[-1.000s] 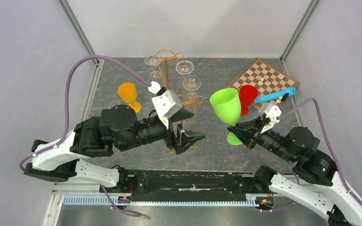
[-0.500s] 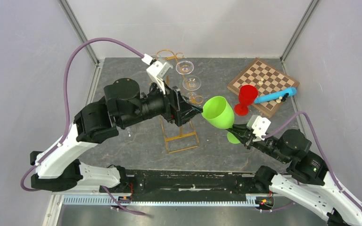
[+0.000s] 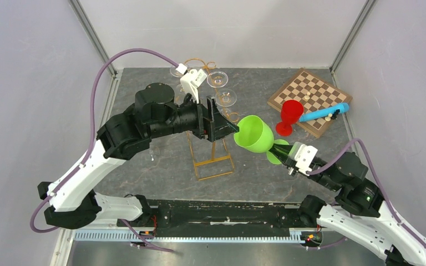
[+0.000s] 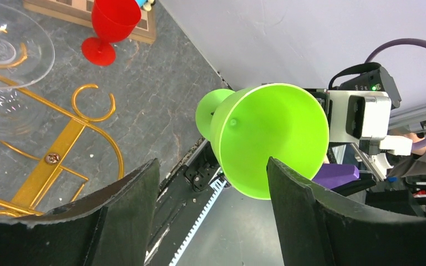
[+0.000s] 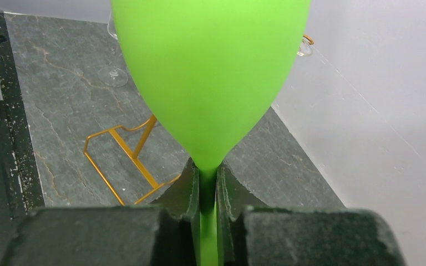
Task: Take the wine glass off the wine glass rack
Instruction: Place the wine glass at the center of the board.
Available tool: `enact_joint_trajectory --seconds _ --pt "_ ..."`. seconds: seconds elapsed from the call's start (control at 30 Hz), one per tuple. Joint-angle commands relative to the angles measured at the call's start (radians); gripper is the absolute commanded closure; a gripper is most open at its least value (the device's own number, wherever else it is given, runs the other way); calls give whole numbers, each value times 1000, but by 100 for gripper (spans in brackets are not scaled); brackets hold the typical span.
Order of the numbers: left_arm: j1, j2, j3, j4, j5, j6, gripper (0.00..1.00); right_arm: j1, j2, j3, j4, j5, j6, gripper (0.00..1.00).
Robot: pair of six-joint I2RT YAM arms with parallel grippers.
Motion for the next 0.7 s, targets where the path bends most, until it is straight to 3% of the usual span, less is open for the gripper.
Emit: enact_joint_trajectory --seconds 0.0,0.53,0.67 --pt "17 -4 -16 19 54 -55 23 0 38 53 71 -17 -41 100" --pt "29 -2 -47 6 71 -47 34 0 77 84 150 -37 -18 100" --pt "30 -1 -57 11 74 -46 44 0 79 90 153 -41 -15 100"
